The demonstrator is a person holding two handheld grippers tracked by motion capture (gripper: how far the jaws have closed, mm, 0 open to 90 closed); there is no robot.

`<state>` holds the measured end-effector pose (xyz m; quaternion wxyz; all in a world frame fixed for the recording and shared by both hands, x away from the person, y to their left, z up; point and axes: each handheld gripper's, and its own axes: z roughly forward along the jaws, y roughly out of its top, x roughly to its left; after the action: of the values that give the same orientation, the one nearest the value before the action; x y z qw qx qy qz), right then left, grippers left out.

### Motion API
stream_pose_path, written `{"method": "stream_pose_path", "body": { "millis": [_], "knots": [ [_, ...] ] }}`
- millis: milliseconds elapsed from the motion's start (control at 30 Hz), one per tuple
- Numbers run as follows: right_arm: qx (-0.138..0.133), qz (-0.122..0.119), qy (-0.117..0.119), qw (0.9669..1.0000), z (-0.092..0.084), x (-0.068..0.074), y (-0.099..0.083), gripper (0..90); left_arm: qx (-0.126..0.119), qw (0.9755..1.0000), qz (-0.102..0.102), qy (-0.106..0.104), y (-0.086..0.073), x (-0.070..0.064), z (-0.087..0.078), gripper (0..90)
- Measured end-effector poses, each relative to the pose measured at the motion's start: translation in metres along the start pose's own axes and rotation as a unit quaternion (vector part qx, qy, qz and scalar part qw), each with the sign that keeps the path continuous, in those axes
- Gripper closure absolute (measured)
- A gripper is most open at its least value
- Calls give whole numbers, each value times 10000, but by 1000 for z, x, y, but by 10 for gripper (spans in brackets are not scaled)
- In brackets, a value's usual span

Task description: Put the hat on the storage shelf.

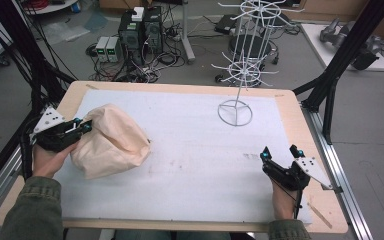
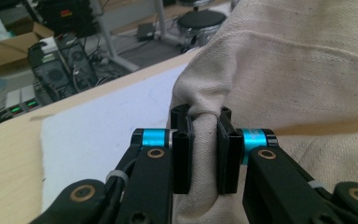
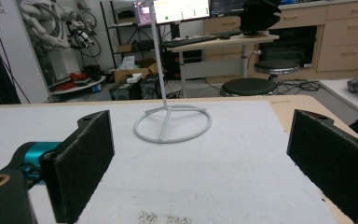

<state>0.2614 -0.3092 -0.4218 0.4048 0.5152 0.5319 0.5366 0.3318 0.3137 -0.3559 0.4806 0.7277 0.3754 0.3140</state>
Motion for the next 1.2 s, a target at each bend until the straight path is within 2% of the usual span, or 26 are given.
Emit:
{"method": "stream_pose_path", "body": {
  "millis": [200, 367, 500, 633, 767, 933, 1100, 1200],
  "knots": [
    [-33, 69, 36, 10000, -1, -1, 0, 62, -482, 9983, -254, -201, 13, -6, -5, 794],
    [-12, 68, 92, 9999, -2, -1, 0, 62, -815, 9950, -297, -494, 23, -13, -9, 792],
    [3, 57, 118, 9999, -2, 0, 0, 62, -1216, 9886, -380, -804, 35, -21, -12, 787],
    [-5, 40, 118, 9999, -1, 1, 0, 62, -1626, 9798, -472, -1065, 48, -28, -15, 787],
    [-13, 48, 97, 9999, -2, 1, 0, 62, -1936, 9718, -502, -1251, 61, -34, -16, 787],
    [23, 39, 136, 9999, -2, 2, 0, 62, -2124, 9663, -584, -1332, 71, -39, -11, 787],
    [3, -8, 183, 9998, -2, 3, 0, 62, -2153, 9655, -566, -1350, 83, -46, -2, 788],
    [-7, 15, 178, 9998, -2, 4, 0, 62, -2243, 9632, -561, -1372, 95, -51, 3, 788]
  ]
}}
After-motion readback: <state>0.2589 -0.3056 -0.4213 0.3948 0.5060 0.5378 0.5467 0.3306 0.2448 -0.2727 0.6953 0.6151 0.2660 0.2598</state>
